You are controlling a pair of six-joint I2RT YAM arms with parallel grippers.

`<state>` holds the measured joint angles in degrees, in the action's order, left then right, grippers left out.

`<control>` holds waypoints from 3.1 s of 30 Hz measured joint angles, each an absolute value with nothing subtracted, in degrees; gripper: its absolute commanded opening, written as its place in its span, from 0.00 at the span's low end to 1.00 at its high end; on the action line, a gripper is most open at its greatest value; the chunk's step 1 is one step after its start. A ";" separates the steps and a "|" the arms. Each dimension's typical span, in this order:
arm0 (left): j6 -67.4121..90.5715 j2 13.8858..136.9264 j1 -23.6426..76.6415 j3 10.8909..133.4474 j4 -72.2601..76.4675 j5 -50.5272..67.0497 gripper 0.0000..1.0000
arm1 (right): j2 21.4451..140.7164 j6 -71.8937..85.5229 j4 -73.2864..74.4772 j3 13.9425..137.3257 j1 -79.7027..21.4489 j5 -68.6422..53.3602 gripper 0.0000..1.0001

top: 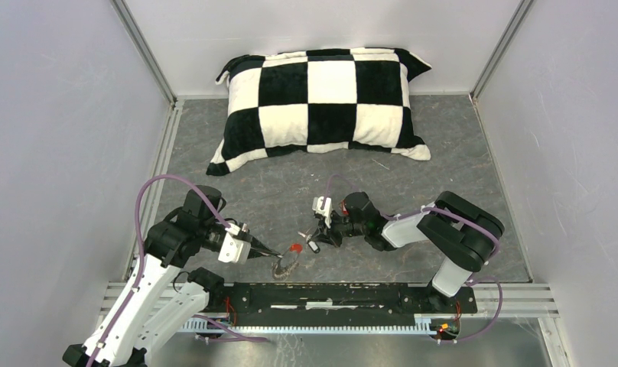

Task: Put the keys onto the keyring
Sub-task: Pick up the key from the center of the board, then insert the key onto the keyring.

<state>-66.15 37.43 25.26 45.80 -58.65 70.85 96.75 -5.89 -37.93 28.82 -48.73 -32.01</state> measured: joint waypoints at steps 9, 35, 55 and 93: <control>-66.15 37.47 25.26 45.80 -58.65 70.85 0.02 | 91.00 -6.22 -36.88 26.15 -48.75 -30.39 0.00; -62.39 39.88 25.26 45.80 -55.48 72.18 0.02 | 55.51 -19.86 -9.76 33.23 -77.21 6.83 0.00; -62.35 39.35 25.26 45.80 -55.29 72.14 0.02 | 58.85 -19.84 -12.56 36.29 -80.99 -4.89 0.00; -57.25 39.59 25.26 46.26 -52.40 74.72 0.02 | 58.61 -31.88 -13.65 39.20 -81.65 -3.46 0.00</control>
